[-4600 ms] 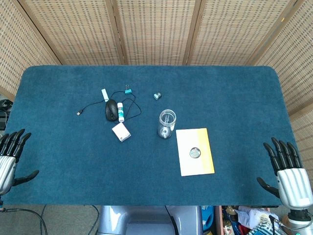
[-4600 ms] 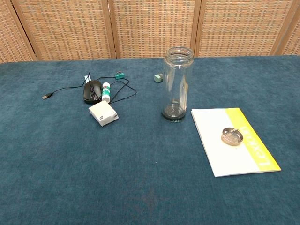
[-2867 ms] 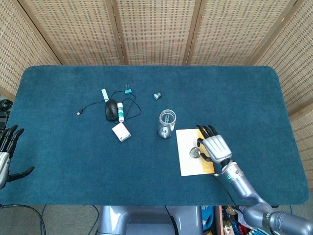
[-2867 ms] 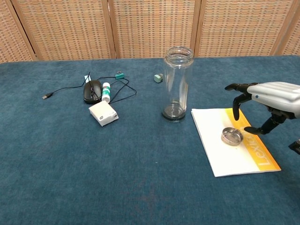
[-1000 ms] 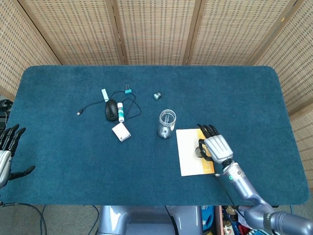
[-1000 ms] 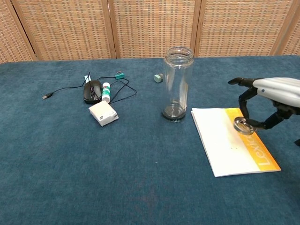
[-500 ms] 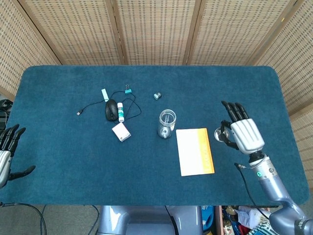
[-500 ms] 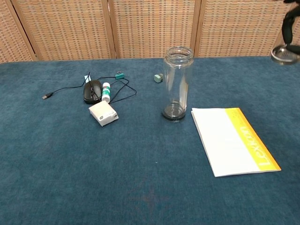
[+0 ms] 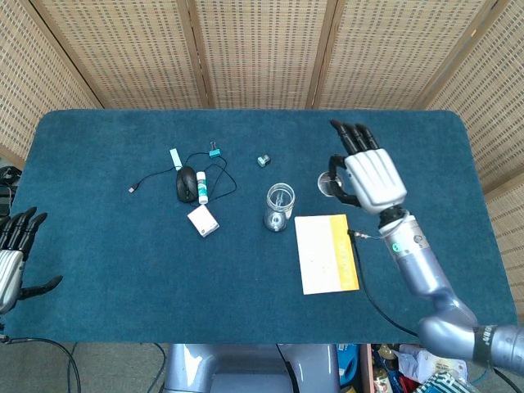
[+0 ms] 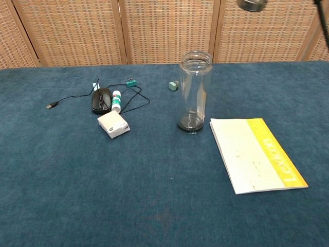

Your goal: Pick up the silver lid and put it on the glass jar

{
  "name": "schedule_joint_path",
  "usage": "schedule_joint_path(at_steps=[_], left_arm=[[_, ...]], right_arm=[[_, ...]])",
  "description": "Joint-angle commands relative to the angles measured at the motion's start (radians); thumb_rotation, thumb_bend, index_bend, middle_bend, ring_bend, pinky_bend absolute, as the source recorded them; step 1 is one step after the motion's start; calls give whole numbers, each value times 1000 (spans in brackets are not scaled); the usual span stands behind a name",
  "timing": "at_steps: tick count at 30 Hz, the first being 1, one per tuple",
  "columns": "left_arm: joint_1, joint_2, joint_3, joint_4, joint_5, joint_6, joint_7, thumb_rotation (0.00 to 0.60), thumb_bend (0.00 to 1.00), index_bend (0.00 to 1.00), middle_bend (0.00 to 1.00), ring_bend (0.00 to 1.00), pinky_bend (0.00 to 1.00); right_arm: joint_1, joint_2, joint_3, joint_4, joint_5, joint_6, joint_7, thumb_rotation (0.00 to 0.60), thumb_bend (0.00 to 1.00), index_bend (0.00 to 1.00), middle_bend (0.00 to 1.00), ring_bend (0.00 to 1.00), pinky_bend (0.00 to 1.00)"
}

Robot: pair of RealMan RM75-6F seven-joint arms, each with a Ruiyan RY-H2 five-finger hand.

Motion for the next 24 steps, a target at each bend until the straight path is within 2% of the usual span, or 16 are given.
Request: schedule_joint_path(at_steps=[1,6,12,24], left_arm=[[-4,-5,0,3,-8,-11,6,600,49,0,0,0,0],[-6,-6,-7,12,-26,-14,-4,600,49,0,0,0,0],[-6,1,-12,19,-41,-18,-29,600,49,0,0,0,0],[-15,8,-17,28,-59,-38,-51,600,49,0,0,0,0]], right_arm=[[100,-92,8,25,110,-4,-121,600,639,638,35,0,0],[195,-212,-11,101,214,31,-226,600,639,637,35,0,0],[254,-310,-33,182,279,59,-271,600,639,637,35,0,0],[274,-336,-51,211,291,68,-269,600,643,637,41,0,0]])
